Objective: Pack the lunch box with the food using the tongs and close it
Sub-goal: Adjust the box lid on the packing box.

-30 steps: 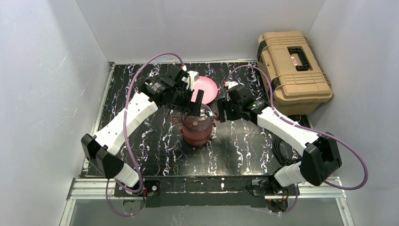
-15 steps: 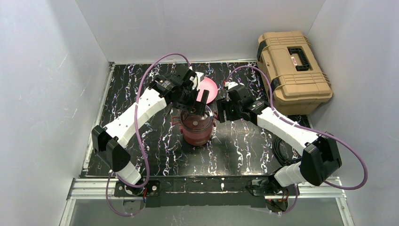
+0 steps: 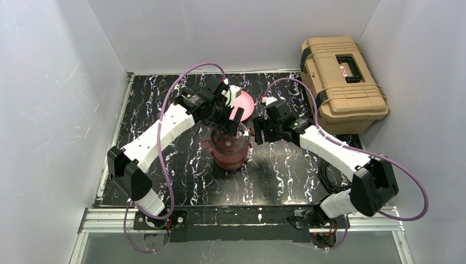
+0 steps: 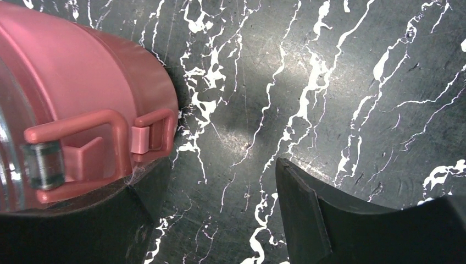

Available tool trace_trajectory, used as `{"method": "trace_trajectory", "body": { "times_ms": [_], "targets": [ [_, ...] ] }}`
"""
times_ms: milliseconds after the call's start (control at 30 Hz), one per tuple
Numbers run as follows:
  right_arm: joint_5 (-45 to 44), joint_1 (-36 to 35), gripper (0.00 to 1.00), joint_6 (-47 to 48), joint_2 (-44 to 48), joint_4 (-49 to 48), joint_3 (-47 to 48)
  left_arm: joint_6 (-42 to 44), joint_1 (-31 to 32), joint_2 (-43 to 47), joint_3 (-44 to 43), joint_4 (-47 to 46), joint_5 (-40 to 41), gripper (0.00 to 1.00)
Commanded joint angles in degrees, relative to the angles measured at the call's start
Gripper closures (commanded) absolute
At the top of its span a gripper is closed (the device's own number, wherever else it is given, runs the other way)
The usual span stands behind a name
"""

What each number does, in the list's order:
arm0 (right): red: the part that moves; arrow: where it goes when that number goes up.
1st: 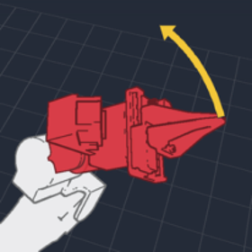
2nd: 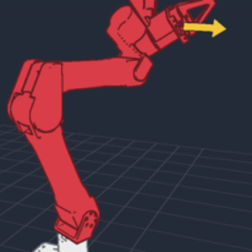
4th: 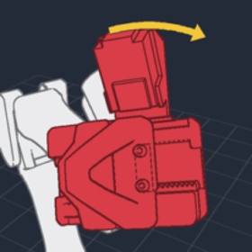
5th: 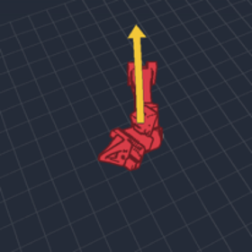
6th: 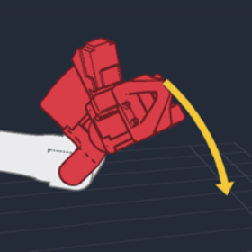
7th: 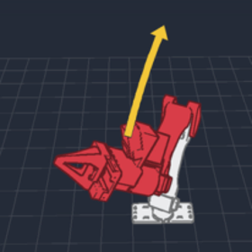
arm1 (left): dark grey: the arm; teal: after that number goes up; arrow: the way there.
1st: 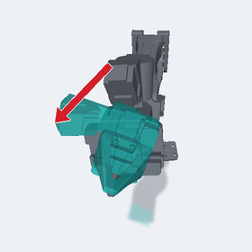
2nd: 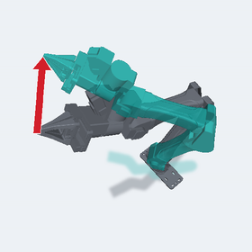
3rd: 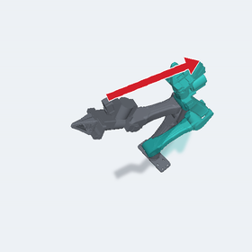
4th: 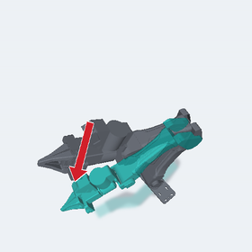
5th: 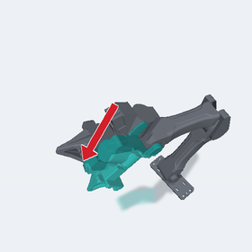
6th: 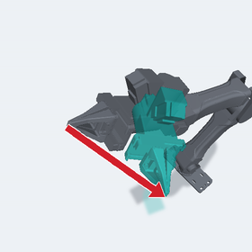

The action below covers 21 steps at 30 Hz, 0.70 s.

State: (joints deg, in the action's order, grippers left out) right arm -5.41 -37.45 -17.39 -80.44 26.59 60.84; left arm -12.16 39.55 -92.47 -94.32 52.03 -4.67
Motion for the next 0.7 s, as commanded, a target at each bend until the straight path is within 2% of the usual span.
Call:
{"method": "trace_trajectory", "body": {
  "times_ms": [0,100,300,467,667],
  "targets": [
    [-3.4,0.4,0.22,1.6,-1.0,1.1,1.8,9.9,-0.3,-0.2,0.4,3.8,0.8,0.19],
    [-8.2,0.4,0.22,1.7,-0.4,3.0,2.2,15.1,-0.3,0.4,-0.5,4.7,-0.1,0.16],
    [-10.3,1.0,0.2,1.7,3.0,5.4,3.7,16.7,-0.3,4.5,-1.4,5.4,-0.3,0.07],
    [-7.0,1.9,0.18,2.6,5.3,4.4,6.6,12.8,-0.3,8.7,1.9,5.1,-1.5,0.05],
    [-4.6,3.2,0.18,2.3,2.1,2.5,11.2,6.5,-0.4,14.0,8.3,3.8,1.1,0.05]
  ]
}}
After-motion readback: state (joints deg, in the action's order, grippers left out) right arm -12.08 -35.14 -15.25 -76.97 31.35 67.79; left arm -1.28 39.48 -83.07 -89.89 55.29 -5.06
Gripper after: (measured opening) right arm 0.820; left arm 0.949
